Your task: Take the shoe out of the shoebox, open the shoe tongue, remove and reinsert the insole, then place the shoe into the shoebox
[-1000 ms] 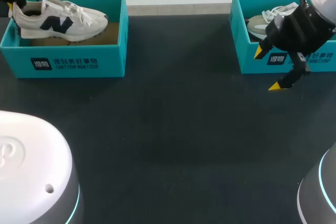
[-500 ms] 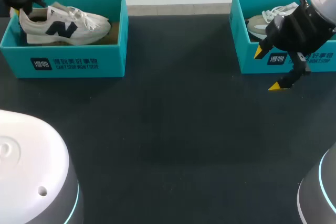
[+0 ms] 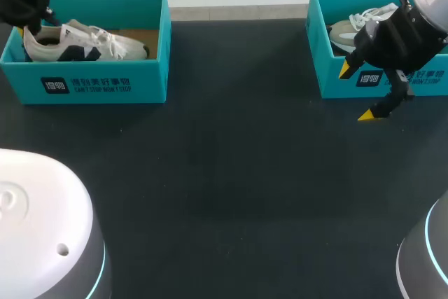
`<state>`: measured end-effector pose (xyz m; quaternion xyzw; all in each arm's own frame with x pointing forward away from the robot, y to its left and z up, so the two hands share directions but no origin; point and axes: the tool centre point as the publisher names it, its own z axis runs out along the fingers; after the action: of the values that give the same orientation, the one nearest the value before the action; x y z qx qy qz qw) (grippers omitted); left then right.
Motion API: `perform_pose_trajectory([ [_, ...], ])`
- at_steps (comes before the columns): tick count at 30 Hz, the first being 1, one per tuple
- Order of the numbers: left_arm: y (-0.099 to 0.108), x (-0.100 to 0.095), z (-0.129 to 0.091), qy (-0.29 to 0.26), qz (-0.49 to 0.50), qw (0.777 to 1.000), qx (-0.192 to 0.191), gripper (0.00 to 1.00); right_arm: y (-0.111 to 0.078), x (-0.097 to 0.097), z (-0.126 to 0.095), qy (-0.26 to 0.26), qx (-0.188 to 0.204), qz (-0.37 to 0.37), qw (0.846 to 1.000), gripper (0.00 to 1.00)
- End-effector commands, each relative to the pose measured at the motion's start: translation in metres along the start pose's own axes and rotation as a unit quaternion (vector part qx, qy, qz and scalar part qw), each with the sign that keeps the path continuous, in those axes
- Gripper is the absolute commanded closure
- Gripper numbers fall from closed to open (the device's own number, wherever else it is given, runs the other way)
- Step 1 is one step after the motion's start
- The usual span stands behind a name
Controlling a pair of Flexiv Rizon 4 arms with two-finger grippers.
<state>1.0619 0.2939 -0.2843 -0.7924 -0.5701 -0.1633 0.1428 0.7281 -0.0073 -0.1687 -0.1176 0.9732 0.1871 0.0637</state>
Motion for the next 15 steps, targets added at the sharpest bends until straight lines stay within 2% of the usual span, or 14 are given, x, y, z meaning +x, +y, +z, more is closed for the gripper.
perform_pose_trajectory([
  [1, -0.0088, -0.0033, -0.0009, 0.001, 0.0, 1.0, -0.01, 1.0, 0.0001, -0.0014, 0.0011, 0.001, 0.001, 0.0, 1.0, 0.0],
  [15, -0.0144, -0.0073, 0.0052, -0.001, -0.005, 1.0, 0.003, 1.0, 0.0001, -0.0014, 0.0011, 0.001, 0.001, 0.0, 1.0, 0.0],
])
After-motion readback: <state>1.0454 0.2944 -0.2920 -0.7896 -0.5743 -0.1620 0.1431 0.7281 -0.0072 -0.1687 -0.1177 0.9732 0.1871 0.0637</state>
